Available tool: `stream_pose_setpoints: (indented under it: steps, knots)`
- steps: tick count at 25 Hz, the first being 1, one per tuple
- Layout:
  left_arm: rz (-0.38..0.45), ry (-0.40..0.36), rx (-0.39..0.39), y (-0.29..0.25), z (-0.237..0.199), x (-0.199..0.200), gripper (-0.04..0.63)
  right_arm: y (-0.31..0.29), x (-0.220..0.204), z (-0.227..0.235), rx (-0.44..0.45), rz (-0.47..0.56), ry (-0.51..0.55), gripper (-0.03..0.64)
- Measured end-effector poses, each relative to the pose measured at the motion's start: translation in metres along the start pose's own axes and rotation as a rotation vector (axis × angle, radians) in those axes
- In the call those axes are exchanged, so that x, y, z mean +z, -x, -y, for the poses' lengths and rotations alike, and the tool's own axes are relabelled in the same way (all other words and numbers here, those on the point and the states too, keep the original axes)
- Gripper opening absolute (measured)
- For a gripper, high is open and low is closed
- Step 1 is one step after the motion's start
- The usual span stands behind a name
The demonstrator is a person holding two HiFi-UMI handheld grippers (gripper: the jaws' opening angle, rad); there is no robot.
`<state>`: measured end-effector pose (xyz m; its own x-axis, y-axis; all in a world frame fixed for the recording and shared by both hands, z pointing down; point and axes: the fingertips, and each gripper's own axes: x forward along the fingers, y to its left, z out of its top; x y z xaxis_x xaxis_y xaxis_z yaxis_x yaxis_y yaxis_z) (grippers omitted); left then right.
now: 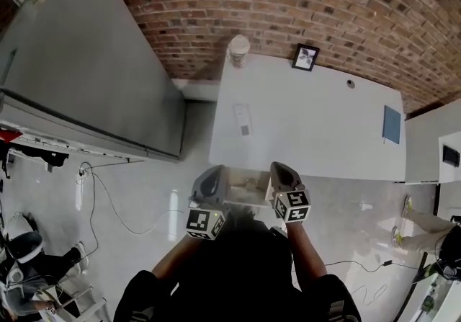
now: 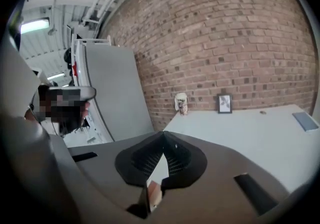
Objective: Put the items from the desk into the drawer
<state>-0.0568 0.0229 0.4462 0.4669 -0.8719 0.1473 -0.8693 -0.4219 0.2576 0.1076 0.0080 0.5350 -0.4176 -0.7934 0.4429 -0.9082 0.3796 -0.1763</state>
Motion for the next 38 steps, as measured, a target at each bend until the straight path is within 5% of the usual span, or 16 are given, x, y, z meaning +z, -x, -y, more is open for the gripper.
stream_pose_setpoints:
  steps: [10,24,27,38]
  knots:
    - [0.079,0.002,0.015,0.015,-0.004,0.049,0.000,0.081,0.109,-0.059,0.008,0.291,0.109,0.000]
    - [0.095,0.004,0.023,0.010,-0.005,0.055,0.000,0.066,0.121,-0.067,0.039,0.303,0.127,0.019]
    - [0.096,0.013,0.034,0.012,-0.011,0.055,0.000,0.048,0.125,-0.063,0.043,0.284,0.127,0.095]
    - [0.080,0.042,0.057,0.022,-0.022,0.048,0.000,-0.057,0.101,-0.051,0.055,0.166,0.082,0.107]
